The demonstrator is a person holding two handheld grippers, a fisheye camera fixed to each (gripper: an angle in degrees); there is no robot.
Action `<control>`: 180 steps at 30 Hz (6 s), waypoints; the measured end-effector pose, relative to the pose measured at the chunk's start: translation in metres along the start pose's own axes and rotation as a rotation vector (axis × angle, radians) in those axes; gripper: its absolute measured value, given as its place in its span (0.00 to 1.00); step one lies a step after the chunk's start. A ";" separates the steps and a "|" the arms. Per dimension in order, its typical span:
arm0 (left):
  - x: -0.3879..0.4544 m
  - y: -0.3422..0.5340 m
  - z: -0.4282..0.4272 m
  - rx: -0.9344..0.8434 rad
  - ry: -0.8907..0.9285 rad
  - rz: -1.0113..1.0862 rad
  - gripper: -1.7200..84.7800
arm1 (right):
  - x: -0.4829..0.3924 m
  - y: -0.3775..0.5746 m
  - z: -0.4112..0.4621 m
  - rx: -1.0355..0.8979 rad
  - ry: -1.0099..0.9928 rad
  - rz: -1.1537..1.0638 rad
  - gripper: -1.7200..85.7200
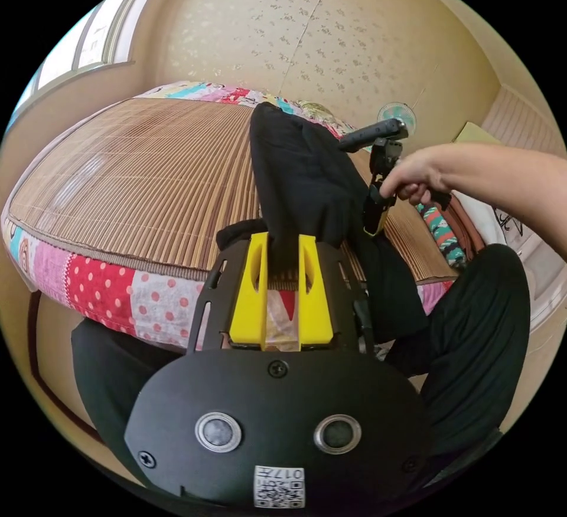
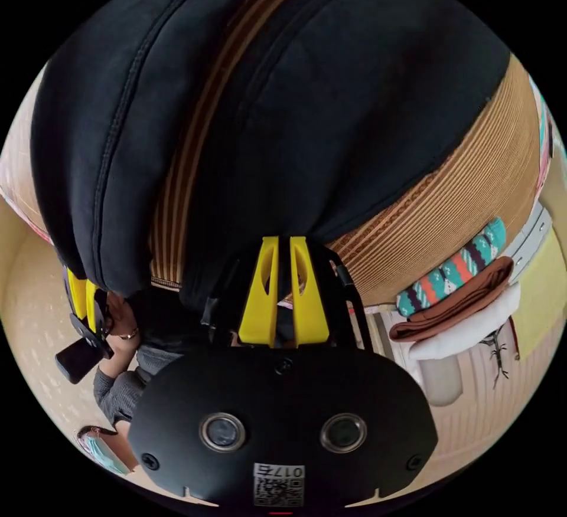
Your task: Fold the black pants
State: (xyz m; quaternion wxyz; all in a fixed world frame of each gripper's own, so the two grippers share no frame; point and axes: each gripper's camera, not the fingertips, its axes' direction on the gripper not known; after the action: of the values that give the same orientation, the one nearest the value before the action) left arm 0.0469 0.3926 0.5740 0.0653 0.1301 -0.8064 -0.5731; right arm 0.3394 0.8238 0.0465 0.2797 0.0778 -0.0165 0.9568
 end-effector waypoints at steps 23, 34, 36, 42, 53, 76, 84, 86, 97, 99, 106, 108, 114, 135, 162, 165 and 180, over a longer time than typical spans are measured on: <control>0.058 0.066 -0.028 0.054 -0.316 0.226 0.11 | 0.022 -0.009 0.099 -0.132 0.509 -0.397 0.05; 0.034 0.054 -0.092 -0.100 -0.290 0.171 0.11 | 0.064 0.043 0.143 0.127 0.481 -0.352 0.05; 0.026 0.037 -0.093 -0.135 -0.261 0.159 0.13 | 0.090 0.051 0.144 0.176 0.361 -0.343 0.05; 0.032 -0.026 -0.100 -0.148 -0.327 0.372 0.16 | 0.102 0.070 0.167 0.231 0.380 -0.414 0.05; -0.045 -0.119 -0.073 -0.367 -0.022 0.066 0.09 | 0.133 0.078 0.187 0.261 0.266 -0.437 0.05; -0.028 -0.096 -0.104 -0.290 0.060 -0.077 0.08 | 0.176 0.102 0.200 0.360 -0.009 -0.419 0.04; 0.104 -0.100 -0.021 -0.367 0.063 0.270 0.14 | 0.144 0.090 0.218 0.317 0.088 -0.412 0.02; 0.114 -0.096 0.001 -0.380 -0.029 0.237 0.17 | 0.131 0.092 0.223 0.324 0.144 -0.419 0.02; 0.140 -0.056 0.055 -0.427 -0.068 0.268 0.05 | 0.105 0.099 0.233 0.333 0.172 -0.394 0.05; 0.132 -0.060 0.048 -0.403 -0.003 0.202 0.05 | 0.096 0.109 0.228 0.389 0.198 -0.386 0.04; 0.079 -0.067 0.038 -0.345 -0.048 0.027 0.06 | 0.087 0.108 0.219 0.486 0.165 -0.338 0.02; 0.064 -0.060 0.057 -0.431 -0.048 -0.041 0.08 | 0.074 0.088 0.229 0.423 0.193 -0.325 0.02; 0.075 -0.028 0.054 -0.326 -0.060 -0.046 0.11 | -0.013 0.046 0.264 0.211 0.541 -0.321 0.03; 0.167 0.041 0.069 -0.315 -0.169 0.195 0.12 | -0.139 0.014 0.325 0.027 1.100 -0.210 0.14; 0.223 0.063 0.123 -0.415 -0.196 0.270 0.14 | -0.196 0.047 0.279 0.102 1.152 -0.040 0.14; 0.227 0.062 0.120 -0.408 -0.211 0.268 0.14 | -0.198 0.055 0.268 0.104 1.153 -0.042 0.13; 0.247 0.034 0.060 -0.317 -0.190 0.330 0.12 | -0.167 0.149 0.180 0.243 1.027 -0.235 0.04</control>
State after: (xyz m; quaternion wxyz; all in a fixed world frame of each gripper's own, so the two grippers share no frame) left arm -0.2092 0.3871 0.5748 0.1014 -0.0698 -0.7195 -0.6835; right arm 0.4234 0.5958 0.1999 0.3459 -0.3670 0.2421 0.8289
